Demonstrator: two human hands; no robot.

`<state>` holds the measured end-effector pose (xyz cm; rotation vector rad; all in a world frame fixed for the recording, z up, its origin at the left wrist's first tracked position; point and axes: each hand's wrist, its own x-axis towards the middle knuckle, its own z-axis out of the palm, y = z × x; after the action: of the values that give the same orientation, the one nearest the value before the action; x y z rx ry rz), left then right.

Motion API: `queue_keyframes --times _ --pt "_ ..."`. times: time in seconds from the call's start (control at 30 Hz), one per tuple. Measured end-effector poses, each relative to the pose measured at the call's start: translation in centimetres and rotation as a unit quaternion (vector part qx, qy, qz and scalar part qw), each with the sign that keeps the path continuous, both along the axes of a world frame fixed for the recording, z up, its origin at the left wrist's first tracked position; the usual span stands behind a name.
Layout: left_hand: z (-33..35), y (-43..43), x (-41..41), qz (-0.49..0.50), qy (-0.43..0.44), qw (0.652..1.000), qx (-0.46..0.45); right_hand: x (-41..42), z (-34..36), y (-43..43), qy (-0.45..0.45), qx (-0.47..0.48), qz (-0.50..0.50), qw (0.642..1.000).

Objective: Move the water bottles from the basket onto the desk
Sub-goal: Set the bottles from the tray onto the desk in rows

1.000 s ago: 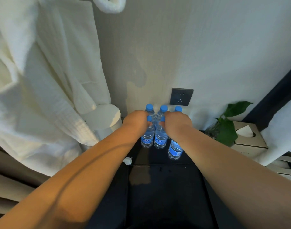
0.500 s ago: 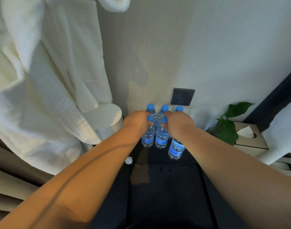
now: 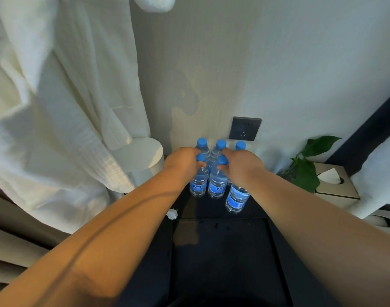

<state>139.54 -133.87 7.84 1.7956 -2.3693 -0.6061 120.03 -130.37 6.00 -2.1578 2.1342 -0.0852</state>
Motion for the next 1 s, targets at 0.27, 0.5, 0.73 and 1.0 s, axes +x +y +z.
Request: queue_keyframes --times 0.27,0.5,0.73,1.0 --pt "0.1 -0.4 -0.1 -0.014 -0.026 0.999 -0.019 0.8 -0.6 -0.6 -0.022 -0.001 -0.037 0.999" --pt "-0.7 -0.5 -0.1 -0.011 -0.008 0.999 -0.040 0.6 -1.4 -0.6 -0.049 -0.009 -0.045 0.998" --pt "-1.2 -0.6 0.1 -0.013 0.002 0.998 -0.061 0.5 -1.8 -0.6 -0.045 -0.013 -0.042 0.998" --pt "-1.2 -0.5 -0.2 -0.017 -0.012 0.997 -0.071 0.3 -1.4 -0.5 -0.045 -0.010 -0.036 0.998"
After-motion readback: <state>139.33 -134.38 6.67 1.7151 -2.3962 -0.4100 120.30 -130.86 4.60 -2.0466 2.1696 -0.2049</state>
